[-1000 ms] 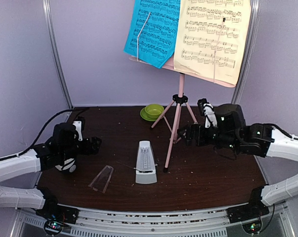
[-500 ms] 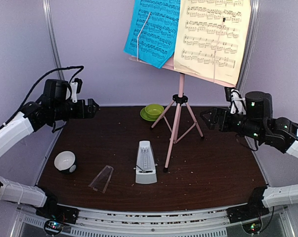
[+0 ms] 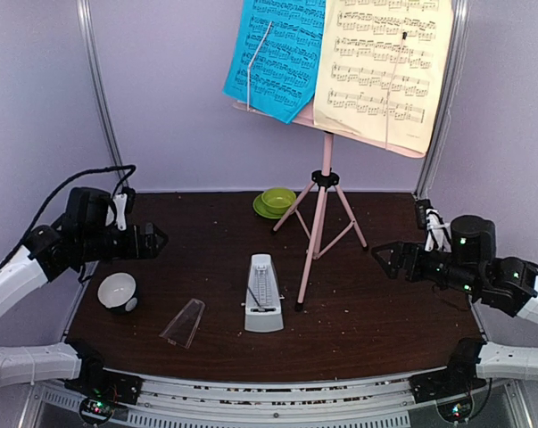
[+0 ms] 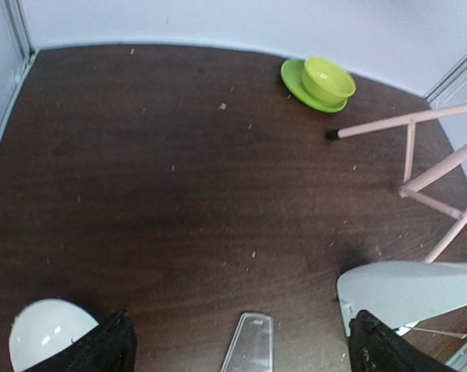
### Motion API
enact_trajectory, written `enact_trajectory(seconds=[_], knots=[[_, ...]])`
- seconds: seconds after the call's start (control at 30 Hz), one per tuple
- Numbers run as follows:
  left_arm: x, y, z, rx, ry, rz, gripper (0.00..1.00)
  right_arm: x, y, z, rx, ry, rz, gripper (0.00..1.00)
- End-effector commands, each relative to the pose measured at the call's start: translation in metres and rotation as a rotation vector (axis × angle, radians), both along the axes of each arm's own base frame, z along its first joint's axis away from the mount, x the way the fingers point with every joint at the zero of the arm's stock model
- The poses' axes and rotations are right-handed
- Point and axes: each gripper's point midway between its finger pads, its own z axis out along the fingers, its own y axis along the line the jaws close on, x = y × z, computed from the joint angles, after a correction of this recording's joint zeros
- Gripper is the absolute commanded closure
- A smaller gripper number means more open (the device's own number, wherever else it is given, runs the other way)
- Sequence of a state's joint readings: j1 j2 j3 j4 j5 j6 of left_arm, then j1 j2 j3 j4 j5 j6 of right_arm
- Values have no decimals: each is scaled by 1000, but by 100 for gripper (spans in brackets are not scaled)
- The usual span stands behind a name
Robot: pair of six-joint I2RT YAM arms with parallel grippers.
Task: Set up the instrument practice props
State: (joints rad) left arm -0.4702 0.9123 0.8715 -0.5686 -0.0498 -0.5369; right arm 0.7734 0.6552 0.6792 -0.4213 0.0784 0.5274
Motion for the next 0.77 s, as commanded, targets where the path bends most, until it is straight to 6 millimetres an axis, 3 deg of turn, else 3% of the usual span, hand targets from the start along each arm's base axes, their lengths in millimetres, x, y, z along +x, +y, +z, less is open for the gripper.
enact_trajectory(seconds=[0.0,0.13,0.33,0.6,0.73], knots=[[-15,11,-51,-49,90,75,2,-2,0,-24,57,38,-12,0],[-23,15,-87,-41,161,98,2,-2,1,-49,69,74,-22,0],[-20,14,-112,-4,224,105,2,2,4,-68,67,101,-35,0],[-6,5,-110,-8,222,96,2,6,3,-77,84,116,-60,0],[1,6,-81,-51,132,118,2,8,0,-65,103,93,-72,0]])
